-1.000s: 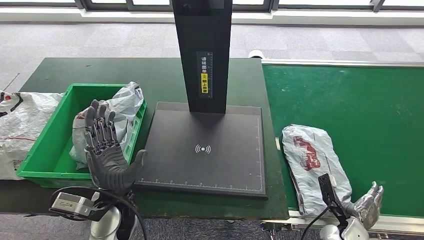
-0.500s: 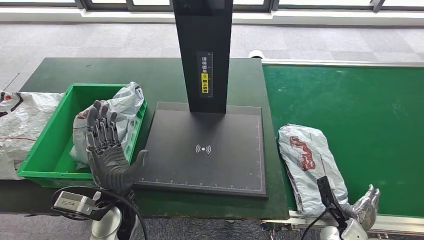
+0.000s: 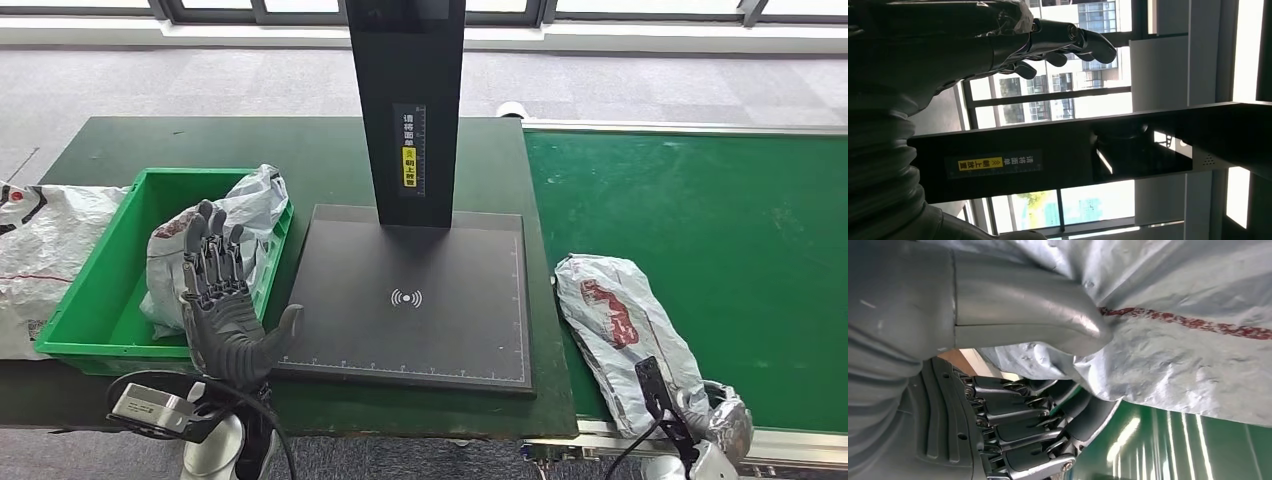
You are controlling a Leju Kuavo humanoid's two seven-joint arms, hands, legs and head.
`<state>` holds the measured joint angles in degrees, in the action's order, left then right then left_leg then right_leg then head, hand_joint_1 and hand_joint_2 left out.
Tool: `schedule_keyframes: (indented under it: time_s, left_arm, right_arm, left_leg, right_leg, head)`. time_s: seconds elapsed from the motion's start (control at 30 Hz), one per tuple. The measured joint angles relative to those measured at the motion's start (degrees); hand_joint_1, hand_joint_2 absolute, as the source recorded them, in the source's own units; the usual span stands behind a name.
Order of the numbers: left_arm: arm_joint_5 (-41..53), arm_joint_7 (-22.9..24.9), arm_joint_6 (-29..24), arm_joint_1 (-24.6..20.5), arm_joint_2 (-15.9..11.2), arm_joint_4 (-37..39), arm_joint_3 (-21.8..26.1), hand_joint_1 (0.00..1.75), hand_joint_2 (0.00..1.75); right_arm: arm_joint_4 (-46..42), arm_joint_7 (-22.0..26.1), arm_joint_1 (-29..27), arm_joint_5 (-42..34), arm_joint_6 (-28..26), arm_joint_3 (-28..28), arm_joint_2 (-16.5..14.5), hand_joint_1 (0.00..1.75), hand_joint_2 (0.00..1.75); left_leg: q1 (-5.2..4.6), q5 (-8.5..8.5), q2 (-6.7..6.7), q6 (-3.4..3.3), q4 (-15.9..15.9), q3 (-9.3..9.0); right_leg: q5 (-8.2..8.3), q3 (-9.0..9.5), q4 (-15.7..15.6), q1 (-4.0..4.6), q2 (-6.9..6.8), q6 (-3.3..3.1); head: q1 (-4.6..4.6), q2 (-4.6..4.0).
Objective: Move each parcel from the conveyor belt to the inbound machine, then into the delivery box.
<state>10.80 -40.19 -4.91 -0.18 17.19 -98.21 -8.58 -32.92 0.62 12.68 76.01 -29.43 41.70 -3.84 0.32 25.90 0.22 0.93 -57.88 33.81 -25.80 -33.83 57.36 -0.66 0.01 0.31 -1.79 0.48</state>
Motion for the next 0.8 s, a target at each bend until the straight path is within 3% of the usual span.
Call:
schedule_keyframes:
  time_s: [0.43,0.57,0.7,0.8]
  left_arm:
    - [0.5,0.0,0.3,-0.2,0.1,2.0,0.0,0.0,1.75]
    - [0.6,0.0,0.2,-0.3,0.1,2.4,0.0,0.0,1.75]
    - [0.5,0.0,0.1,-0.4,0.1,3.1,0.0,0.0,1.75]
    - [0.4,0.0,0.2,-0.5,0.1,3.6,0.0,0.0,1.75]
  right_arm:
    - [-4.2,7.0,-3.0,-4.9,-6.4,0.2,0.0,1.75,1.75]
    - [-11.3,16.8,-5.3,-10.2,-9.8,0.2,-2.2,1.75,1.75]
    - [-24.3,29.0,-7.7,-15.7,-10.6,0.8,-7.3,1.75,1.75]
    - [-32.1,33.0,-8.8,-17.8,-10.7,1.4,-10.4,1.75,1.75]
  left_leg:
    - [0.0,0.0,-0.03,0.0,0.0,0.05]
    - [-0.01,0.01,-0.04,0.0,0.0,0.07]
    - [0.0,0.01,-0.02,0.02,0.0,0.08]
    - [0.02,0.01,-0.02,0.02,0.0,0.08]
  right_leg:
    - [-0.01,0.0,0.0,-0.01,-0.05,0.0]
    - [-0.01,-0.04,0.0,-0.01,-0.04,0.0]
    - [-0.02,-0.09,0.0,0.02,-0.03,-0.01]
    - [-0.03,-0.1,0.0,0.03,-0.02,-0.03]
  head:
    - [0.02,0.0]
    - [0.02,0.0]
    - [0.0,0.0]
    - [0.01,0.0]
